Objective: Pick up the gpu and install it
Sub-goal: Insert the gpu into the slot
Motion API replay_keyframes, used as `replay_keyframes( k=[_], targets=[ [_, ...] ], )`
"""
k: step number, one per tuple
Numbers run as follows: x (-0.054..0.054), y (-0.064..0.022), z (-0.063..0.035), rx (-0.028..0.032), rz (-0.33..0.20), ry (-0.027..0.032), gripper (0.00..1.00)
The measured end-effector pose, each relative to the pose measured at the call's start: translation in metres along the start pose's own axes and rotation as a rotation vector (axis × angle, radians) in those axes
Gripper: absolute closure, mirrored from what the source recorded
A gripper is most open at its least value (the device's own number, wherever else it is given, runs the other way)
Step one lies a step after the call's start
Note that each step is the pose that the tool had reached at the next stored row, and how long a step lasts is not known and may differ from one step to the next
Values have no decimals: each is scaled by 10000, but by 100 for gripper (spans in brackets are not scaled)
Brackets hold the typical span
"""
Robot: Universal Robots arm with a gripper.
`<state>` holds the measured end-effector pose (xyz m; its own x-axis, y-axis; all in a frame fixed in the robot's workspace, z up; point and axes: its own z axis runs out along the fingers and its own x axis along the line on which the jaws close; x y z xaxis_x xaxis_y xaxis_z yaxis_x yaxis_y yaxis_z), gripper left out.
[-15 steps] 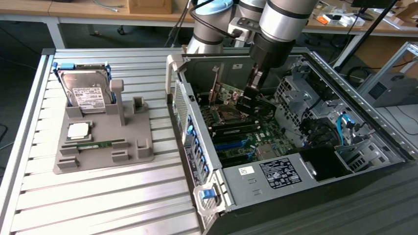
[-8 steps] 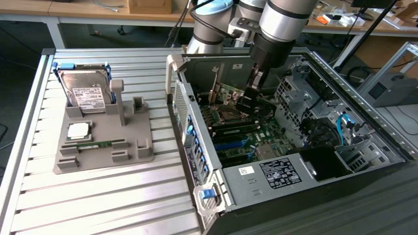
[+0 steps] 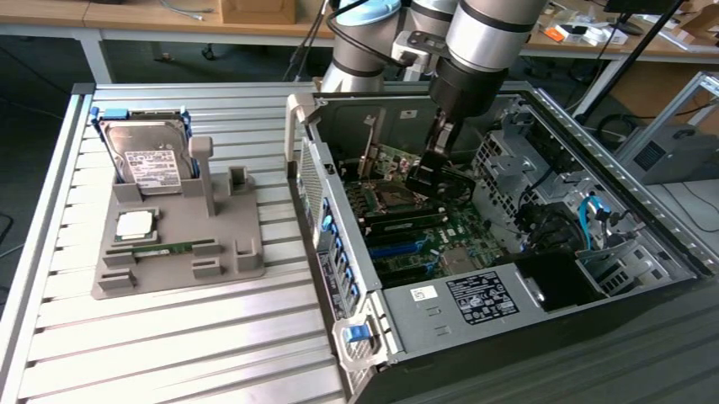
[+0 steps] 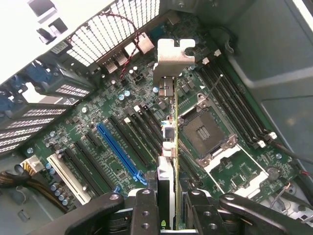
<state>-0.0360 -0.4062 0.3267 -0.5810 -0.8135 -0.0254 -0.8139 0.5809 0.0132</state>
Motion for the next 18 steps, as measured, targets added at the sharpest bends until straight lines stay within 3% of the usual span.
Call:
replay_keyframes(
  k=[18],
  targets=[
    [0, 0, 0, -14, -579, 8, 73]
  ],
)
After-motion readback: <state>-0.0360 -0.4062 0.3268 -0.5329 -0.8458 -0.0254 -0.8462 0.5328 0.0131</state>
